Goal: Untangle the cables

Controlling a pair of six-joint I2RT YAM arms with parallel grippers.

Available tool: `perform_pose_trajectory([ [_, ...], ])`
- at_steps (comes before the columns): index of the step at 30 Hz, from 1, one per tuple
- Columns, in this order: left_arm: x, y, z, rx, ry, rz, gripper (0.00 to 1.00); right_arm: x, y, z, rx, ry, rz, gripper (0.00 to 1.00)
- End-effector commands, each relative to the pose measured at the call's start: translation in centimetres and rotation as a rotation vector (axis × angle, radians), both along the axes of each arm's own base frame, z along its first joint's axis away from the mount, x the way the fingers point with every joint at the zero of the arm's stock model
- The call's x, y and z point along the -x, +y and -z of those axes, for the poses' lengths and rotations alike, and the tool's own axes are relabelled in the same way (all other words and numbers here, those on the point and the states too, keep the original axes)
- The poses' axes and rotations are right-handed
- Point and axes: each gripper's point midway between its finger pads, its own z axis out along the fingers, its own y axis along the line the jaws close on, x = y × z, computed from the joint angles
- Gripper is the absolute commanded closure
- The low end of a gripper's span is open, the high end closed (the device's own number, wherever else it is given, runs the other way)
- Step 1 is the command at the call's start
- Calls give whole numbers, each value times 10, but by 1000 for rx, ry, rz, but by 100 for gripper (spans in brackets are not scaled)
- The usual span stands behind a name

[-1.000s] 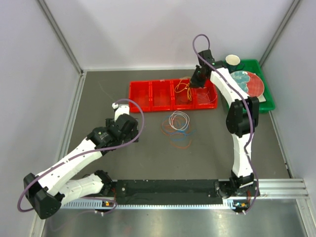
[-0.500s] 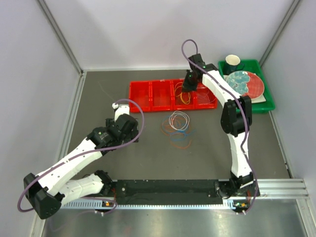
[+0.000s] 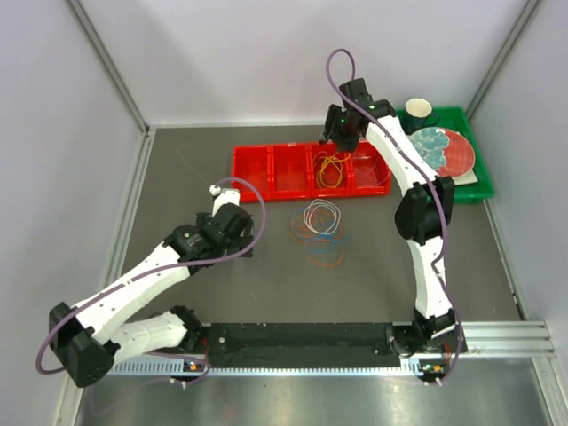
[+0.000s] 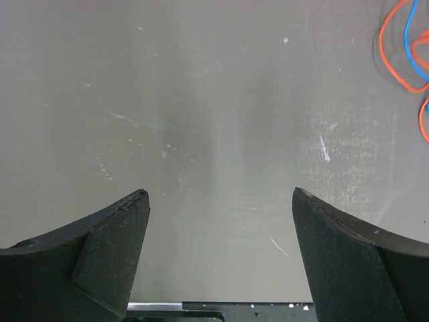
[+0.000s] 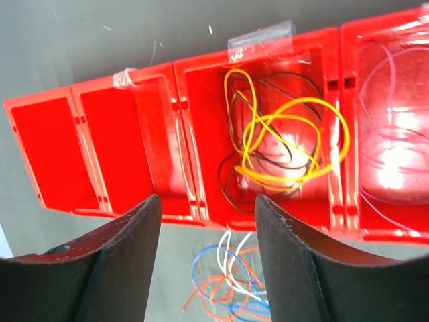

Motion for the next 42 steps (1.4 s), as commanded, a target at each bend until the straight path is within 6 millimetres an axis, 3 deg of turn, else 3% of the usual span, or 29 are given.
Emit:
perform_pose_trajectory([
  [1, -12, -26, -5, 43, -1, 74, 10, 16, -12, -58, 12, -94, 6, 43],
  [3, -18, -37, -8, 65, -1, 103, 9, 27, -17, -77, 1, -117, 12, 44],
  [4, -20, -42, -5, 61, 12, 112, 9, 35, -21, -65, 14, -83, 12, 44],
  [6, -26, -54, -8, 85, 9, 140, 10, 49, -27, -82, 1, -110, 22, 45],
  [8, -32, -64, -3, 90, 19, 162, 10, 65, -34, -70, 17, -72, 28, 46],
  [9, -34, -70, -5, 105, 21, 176, 10, 74, -38, -82, 6, -97, 31, 46],
  [10, -37, -74, -1, 102, 34, 183, 10, 84, -42, -69, 20, -62, 33, 48],
  [20, -76, -137, -9, 154, 35, 325, 12, 148, -68, -50, 32, -14, 46, 50],
  [24, -89, -162, 4, 157, 73, 368, 14, 169, -75, -31, 32, 16, 54, 50],
  [29, -106, -196, 3, 198, 78, 430, 16, 185, -80, -23, 36, 36, 53, 51],
  [30, -108, -201, 15, 186, 102, 438, 17, 188, -82, -19, 43, 45, 55, 51],
  [32, -115, -214, 13, 194, 101, 459, 18, 190, -84, -19, 41, 39, 61, 51],
  [33, -117, -218, 26, 186, 127, 461, 20, 192, -85, -17, 43, 43, 61, 52],
  [35, -125, -229, 21, 199, 120, 475, 22, 193, -84, -17, 40, 43, 62, 51],
  [36, -125, -233, 33, 192, 154, 484, 24, 194, -85, -15, 42, 47, 63, 52],
  [38, -133, -241, 30, 191, 150, 494, 26, 195, -85, -15, 43, 50, 63, 52],
  [39, -134, -239, 44, 164, 183, 484, 27, 195, -86, -16, 41, 49, 66, 52],
  [41, -138, -240, 47, 141, 191, 479, 31, 196, -85, -17, 38, 45, 65, 52],
  [42, -137, -236, 60, 111, 223, 467, 33, 197, -86, -16, 39, 46, 65, 52],
])
